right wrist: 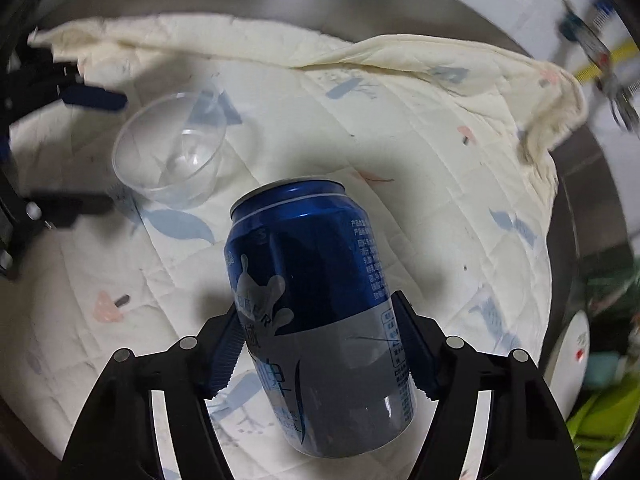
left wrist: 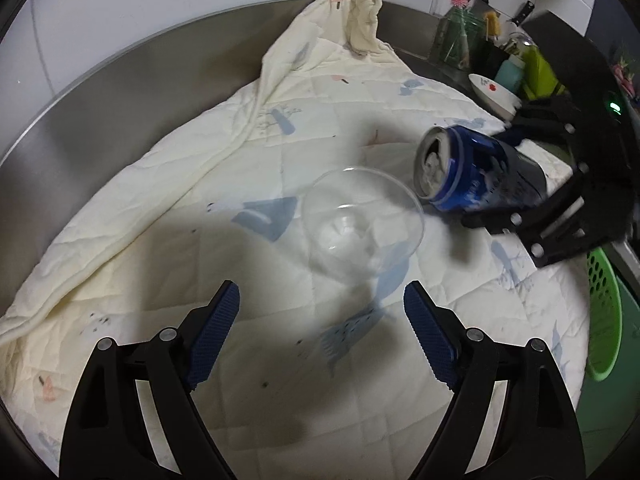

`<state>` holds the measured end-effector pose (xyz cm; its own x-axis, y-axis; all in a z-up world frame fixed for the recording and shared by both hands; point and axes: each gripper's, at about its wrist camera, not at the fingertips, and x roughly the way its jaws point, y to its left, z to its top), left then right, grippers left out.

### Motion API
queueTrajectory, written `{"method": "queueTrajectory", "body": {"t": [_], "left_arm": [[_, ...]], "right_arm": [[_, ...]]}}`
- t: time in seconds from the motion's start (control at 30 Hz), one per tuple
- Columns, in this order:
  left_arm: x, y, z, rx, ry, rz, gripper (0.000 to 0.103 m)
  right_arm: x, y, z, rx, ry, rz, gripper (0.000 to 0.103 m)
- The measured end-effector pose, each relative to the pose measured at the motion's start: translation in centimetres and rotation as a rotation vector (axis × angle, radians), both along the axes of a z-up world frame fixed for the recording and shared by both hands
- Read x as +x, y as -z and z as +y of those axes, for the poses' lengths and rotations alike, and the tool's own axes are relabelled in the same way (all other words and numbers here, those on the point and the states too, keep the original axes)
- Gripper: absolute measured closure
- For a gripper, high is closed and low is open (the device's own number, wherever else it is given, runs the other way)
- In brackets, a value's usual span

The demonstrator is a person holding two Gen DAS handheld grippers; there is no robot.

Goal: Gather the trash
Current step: 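Grasp the blue-and-white can with right gripper while left gripper grasps the clear plastic cup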

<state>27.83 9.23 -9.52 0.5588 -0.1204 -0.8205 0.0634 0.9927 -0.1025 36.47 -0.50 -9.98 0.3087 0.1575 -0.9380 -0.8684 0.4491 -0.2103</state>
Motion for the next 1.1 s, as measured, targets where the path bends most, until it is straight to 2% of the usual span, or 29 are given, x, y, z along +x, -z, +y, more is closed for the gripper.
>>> {"method": "queueTrajectory", "body": {"t": [0.3, 0.47, 0.57, 0.73, 0.93, 1.1], "left_arm": [[2.1, 0.9, -1.2, -0.023, 0.001, 0.009, 0.020], [2.7, 0.9, -1.3, -0.058, 0.002, 0.001, 0.020], [2.9, 1.0, -1.5, -0.044, 0.001, -0.008, 0.024], [3.0, 1.1, -1.7, -0.063, 0.009, -0.013, 0.045], [1.9, 0.7, -1.8, -0.041, -0.005, -0.038, 0.047], [-0.2, -1.4, -2.7, -0.036, 0.014, -0.069, 0.047]], "right_arm": [[-1.9, -1.4, -4.5, 0.110, 0.167, 0.012, 0.037], [-4.5, -2.0, -7.2, 0.140, 0.252, 0.000, 0.037], [-5.9, -2.1, -9.0, 0.169, 0.301, 0.000, 0.037], [-8.8, -2.5, -12.5, 0.227, 0.391, 0.001, 0.037], [-12.4, -3.3, -16.5, 0.289, 0.500, -0.026, 0.038], [-15.1, -3.2, -21.0, 0.321, 0.620, -0.039, 0.038]]}}
